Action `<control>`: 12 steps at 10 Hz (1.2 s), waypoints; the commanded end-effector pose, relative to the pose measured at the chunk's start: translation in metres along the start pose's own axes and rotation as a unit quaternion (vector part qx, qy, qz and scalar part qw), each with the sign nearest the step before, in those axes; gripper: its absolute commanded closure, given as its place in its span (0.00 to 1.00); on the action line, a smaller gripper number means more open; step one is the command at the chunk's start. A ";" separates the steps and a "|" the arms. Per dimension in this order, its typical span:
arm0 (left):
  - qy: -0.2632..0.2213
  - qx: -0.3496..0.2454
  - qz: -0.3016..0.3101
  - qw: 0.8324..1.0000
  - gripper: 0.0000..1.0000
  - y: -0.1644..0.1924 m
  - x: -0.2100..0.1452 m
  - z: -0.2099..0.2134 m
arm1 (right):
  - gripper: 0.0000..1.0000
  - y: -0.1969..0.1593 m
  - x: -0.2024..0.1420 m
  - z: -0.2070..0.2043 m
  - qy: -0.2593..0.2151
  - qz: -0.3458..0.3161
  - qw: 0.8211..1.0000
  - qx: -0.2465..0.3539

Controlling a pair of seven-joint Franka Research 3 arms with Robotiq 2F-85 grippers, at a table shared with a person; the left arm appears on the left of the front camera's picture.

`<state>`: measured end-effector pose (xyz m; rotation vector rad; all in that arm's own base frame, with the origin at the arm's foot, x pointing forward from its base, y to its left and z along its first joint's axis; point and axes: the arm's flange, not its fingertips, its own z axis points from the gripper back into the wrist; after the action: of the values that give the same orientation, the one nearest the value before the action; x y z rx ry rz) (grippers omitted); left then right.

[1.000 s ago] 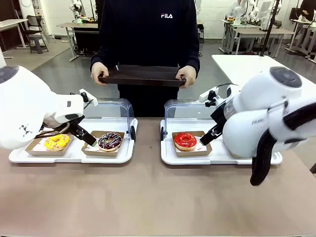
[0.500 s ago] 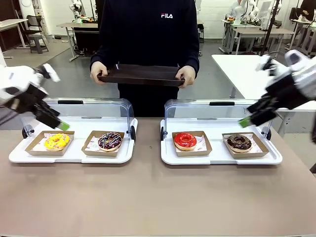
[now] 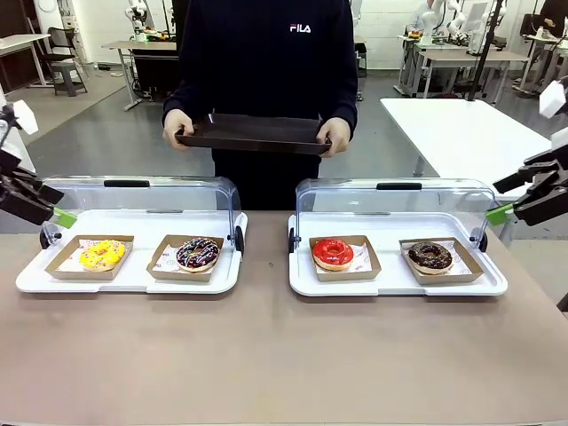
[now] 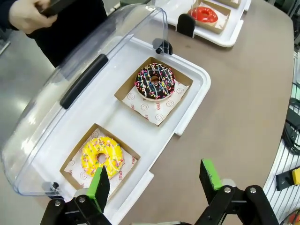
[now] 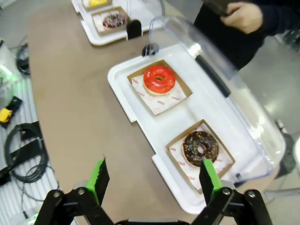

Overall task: Provide the desired donut to the person.
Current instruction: Pick up and lift the Paper togo box containing the Donut pointed at by the person.

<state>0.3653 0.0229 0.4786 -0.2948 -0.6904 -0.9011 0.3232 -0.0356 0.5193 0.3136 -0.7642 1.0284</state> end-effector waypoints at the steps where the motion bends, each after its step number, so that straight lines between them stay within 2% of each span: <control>1: -0.038 -0.014 -0.005 0.999 0.00 -0.047 -0.064 -0.003 | 0.00 0.028 -0.027 -0.005 -0.023 0.011 1.000 0.005; 6: -0.055 -0.019 -0.022 0.998 0.00 -0.047 -0.076 0.009 | 0.00 0.031 -0.048 0.010 -0.084 0.034 0.996 -0.005; 12: -0.083 -0.015 -0.045 0.995 0.00 -0.050 -0.079 0.018 | 0.00 0.032 -0.045 0.014 -0.107 0.048 0.993 0.000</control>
<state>0.3438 0.0757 0.4809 -0.3683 -0.8102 -0.9551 0.3051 -0.0726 0.5295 0.3854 -0.9623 1.0851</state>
